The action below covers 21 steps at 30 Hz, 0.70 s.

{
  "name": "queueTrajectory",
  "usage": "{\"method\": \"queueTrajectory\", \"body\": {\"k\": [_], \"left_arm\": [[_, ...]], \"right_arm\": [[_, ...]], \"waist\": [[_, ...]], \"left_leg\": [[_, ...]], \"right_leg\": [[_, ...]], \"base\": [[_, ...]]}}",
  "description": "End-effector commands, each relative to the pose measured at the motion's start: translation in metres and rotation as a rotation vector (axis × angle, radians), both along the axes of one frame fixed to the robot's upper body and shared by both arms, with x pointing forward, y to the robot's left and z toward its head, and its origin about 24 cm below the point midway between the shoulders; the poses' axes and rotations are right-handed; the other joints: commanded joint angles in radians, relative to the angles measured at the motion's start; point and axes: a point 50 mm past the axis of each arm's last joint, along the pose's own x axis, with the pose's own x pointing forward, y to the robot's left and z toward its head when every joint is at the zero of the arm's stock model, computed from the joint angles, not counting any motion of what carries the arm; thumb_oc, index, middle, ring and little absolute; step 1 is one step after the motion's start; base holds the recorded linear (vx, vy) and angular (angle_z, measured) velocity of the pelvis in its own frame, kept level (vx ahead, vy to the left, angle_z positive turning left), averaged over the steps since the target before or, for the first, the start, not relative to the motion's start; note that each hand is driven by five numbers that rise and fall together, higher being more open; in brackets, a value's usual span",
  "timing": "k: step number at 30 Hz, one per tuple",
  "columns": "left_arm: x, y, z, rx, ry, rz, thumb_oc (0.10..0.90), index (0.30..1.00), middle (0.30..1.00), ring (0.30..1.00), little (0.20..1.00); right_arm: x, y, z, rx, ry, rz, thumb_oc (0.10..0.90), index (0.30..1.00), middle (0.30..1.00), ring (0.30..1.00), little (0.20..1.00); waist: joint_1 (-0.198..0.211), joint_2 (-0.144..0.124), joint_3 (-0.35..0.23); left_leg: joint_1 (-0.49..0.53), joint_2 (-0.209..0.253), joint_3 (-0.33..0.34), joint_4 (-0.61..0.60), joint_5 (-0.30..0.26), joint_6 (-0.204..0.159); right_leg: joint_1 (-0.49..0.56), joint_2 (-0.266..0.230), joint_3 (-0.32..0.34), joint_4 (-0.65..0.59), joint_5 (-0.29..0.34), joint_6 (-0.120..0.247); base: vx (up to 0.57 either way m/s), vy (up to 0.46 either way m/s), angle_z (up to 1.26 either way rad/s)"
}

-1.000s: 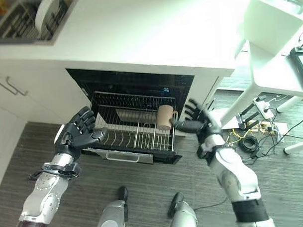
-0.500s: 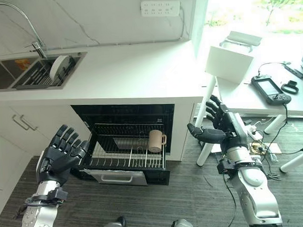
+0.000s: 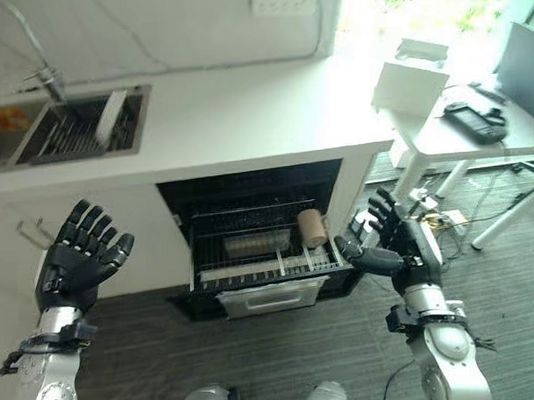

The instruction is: Place the dishes in the dishwasher.

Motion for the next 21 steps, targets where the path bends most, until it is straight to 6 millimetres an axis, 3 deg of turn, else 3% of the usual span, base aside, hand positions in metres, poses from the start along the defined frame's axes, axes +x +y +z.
{"method": "queueTrajectory", "body": {"k": [1, 3, 4, 6, 10, 15, 16, 17, 18, 19, 21], "left_arm": [[0.008, -0.010, 0.060, 0.131, -0.275, -0.105, 0.800, 0.900, 0.900, 0.900, 0.900], [0.009, -0.018, 0.063, 0.127, -0.295, -0.128, 0.800, 0.900, 0.900, 0.900, 0.900], [0.010, -0.021, 0.065, 0.135, -0.303, -0.137, 0.800, 0.900, 0.900, 0.900, 0.900], [0.013, -0.024, 0.067, 0.147, -0.313, -0.137, 0.800, 0.900, 0.900, 0.900, 0.900], [0.013, -0.026, 0.068, 0.141, -0.320, -0.157, 0.800, 0.900, 0.900, 0.900, 0.900], [0.011, -0.021, 0.065, 0.080, -0.320, -0.159, 0.800, 0.900, 0.900, 0.900, 0.900], [0.009, -0.020, 0.065, 0.065, -0.327, -0.163, 0.800, 0.900, 0.900, 0.900, 0.900], [0.009, -0.023, 0.065, 0.067, -0.340, -0.174, 0.800, 0.900, 0.900, 0.900, 0.900], [0.009, -0.024, 0.066, 0.066, -0.343, -0.179, 0.800, 0.900, 0.900, 0.900, 0.900], [0.010, -0.028, 0.067, 0.070, -0.353, -0.201, 0.800, 0.900, 0.900, 0.900, 0.900], [0.013, -0.032, 0.069, 0.067, -0.357, -0.225, 0.800, 0.900, 0.900, 0.900, 0.900]], "right_arm": [[0.009, -0.001, 0.056, -0.027, -0.338, -0.006, 0.800, 0.900, 0.900, 0.900, 0.900], [0.007, -0.005, 0.058, -0.017, -0.351, -0.020, 0.800, 0.900, 0.900, 0.900, 0.900], [0.007, -0.004, 0.059, -0.016, -0.362, -0.020, 0.800, 0.900, 0.900, 0.900, 0.900], [0.008, -0.005, 0.058, -0.028, -0.355, -0.025, 0.800, 0.900, 0.900, 0.900, 0.900], [0.006, -0.006, 0.059, -0.001, -0.368, -0.035, 0.800, 0.900, 0.900, 0.900, 0.900], [0.008, -0.004, 0.053, 0.014, -0.341, -0.035, 0.800, 0.900, 0.900, 0.900, 0.900], [0.008, -0.004, 0.053, 0.010, -0.343, -0.033, 0.800, 0.900, 0.900, 0.900, 0.900], [0.008, -0.002, 0.053, 0.000, -0.349, -0.032, 0.800, 0.900, 0.900, 0.900, 0.900], [0.008, -0.002, 0.054, -0.005, -0.351, -0.036, 0.800, 0.900, 0.900, 0.900, 0.900], [0.009, -0.002, 0.056, -0.023, -0.358, -0.053, 0.800, 0.900, 0.900, 0.900, 0.900], [0.013, -0.004, 0.059, -0.034, -0.365, -0.065, 0.800, 0.900, 0.900, 0.900, 0.900]], "waist": [[-0.008, -0.059, -0.092], [-0.011, -0.081, -0.101], [-0.012, -0.084, -0.105], [-0.013, -0.076, -0.117], [-0.016, -0.074, -0.128], [-0.014, -0.070, -0.135], [-0.011, -0.076, -0.131], [-0.004, -0.089, -0.117], [-0.003, -0.092, -0.114], [-0.002, -0.100, -0.098], [-0.013, -0.104, -0.091]], "left_leg": [[0.083, -0.005, -0.100, 0.032, -0.128, -0.057], [0.073, -0.050, -0.113, 0.032, -0.123, -0.058], [0.069, -0.060, -0.112, 0.032, -0.123, -0.058], [0.061, -0.050, -0.115, 0.032, -0.116, -0.072], [0.046, -0.035, -0.105, 0.032, -0.109, -0.086], [0.067, -0.051, -0.089, 0.032, -0.097, -0.091], [0.079, -0.061, -0.077, 0.032, -0.084, -0.096], [0.080, -0.070, -0.039, 0.032, -0.003, -0.117], [0.078, -0.069, -0.025, 0.032, 0.021, -0.125], [0.036, -0.045, 0.019, 0.094, 0.072, -0.149], [0.011, 0.027, 0.074, 0.117, 0.080, -0.161]], "right_leg": [[0.106, 0.067, 0.025, -0.221, 0.125, -0.005], [0.099, 0.122, 0.054, -0.221, 0.057, -0.036], [0.091, 0.125, 0.058, -0.221, 0.046, -0.040], [0.089, 0.132, 0.062, -0.221, -0.001, -0.055], [0.075, 0.130, 0.061, -0.221, -0.008, -0.054], [0.075, 0.126, 0.064, -0.221, -0.026, -0.066], [0.080, 0.117, 0.063, -0.221, -0.035, -0.072], [0.094, 0.099, 0.052, -0.221, -0.045, -0.086], [0.097, 0.093, 0.048, -0.221, -0.045, -0.088], [0.109, 0.075, 0.029, -0.221, -0.044, -0.093], [0.110, 0.050, 0.006, -0.221, -0.038, -0.091]], "base": [[0.01, 0.039, 0.52], [0.01, 0.009, 0.37], [0.01, -0.017, 0.17], [0.02, -0.080, 0.04], [0.04, -0.089, 0.01], [0.08, -0.090, 0.07], [0.08, -0.125, -0.03], [0.05, -0.100, -0.07], [-0.01, -0.084, -0.01], [-0.07, -0.018, 0.09], [-0.05, 0.069, 0.66]]}}
